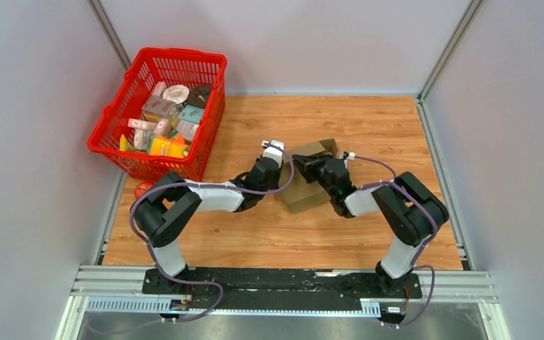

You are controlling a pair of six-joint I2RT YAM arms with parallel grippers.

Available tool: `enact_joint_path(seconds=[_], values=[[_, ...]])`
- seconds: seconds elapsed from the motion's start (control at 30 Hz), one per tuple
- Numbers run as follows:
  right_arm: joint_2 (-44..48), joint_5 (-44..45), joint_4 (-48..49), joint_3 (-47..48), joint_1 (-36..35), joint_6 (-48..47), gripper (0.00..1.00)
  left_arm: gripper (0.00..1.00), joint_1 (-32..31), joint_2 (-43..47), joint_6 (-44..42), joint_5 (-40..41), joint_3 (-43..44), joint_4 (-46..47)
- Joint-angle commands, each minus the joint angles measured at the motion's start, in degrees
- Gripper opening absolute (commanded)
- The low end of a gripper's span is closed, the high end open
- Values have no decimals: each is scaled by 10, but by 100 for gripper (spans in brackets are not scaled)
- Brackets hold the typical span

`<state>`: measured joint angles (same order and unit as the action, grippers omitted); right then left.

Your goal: Fold the paper box

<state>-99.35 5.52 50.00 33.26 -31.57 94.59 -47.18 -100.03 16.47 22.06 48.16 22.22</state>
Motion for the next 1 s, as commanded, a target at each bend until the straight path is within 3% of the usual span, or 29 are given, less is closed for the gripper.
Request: enact_joint_path(seconds=[0.0, 0.07, 0.23, 0.3, 0.33, 0.37, 0.43, 0.5, 0.53, 0.87, 0.9, 0.97], values=[[7, -21, -24, -4, -6, 41, 0, 31, -1, -15, 15, 61, 38, 2], [6, -24, -33, -5, -6, 50, 0, 19, -1, -21, 30, 92, 54, -22], [18, -32, -88, 5, -10, 48, 0, 2, -1, -35, 60, 157, 80, -75], [23, -31, -103, 8, -12, 45, 0, 2, -1, -36, 69, 174, 85, -78], [28, -31, -110, 10, -13, 44, 0, 6, -1, -36, 71, 177, 88, -83], [31, -31, -124, 12, -15, 42, 0, 22, -2, -37, 69, 180, 94, -84], [39, -31, -144, 15, -16, 39, 0, 23, -1, -39, 65, 185, 99, -87], [49, -26, -157, 17, -18, 37, 0, 2, -1, -42, 65, 207, 104, -87], [52, -24, -174, 18, -21, 36, 0, 0, -1, -43, 81, 221, 108, -107], [112, 38, -344, 62, -38, -52, 0, 0, -1, -33, 135, 235, 99, -157], [117, 44, -363, 72, -38, -58, 2, 0, -1, -32, 139, 236, 96, -151], [122, 42, -387, 77, -38, -83, 15, 0, -1, -29, 132, 213, 73, -119]])
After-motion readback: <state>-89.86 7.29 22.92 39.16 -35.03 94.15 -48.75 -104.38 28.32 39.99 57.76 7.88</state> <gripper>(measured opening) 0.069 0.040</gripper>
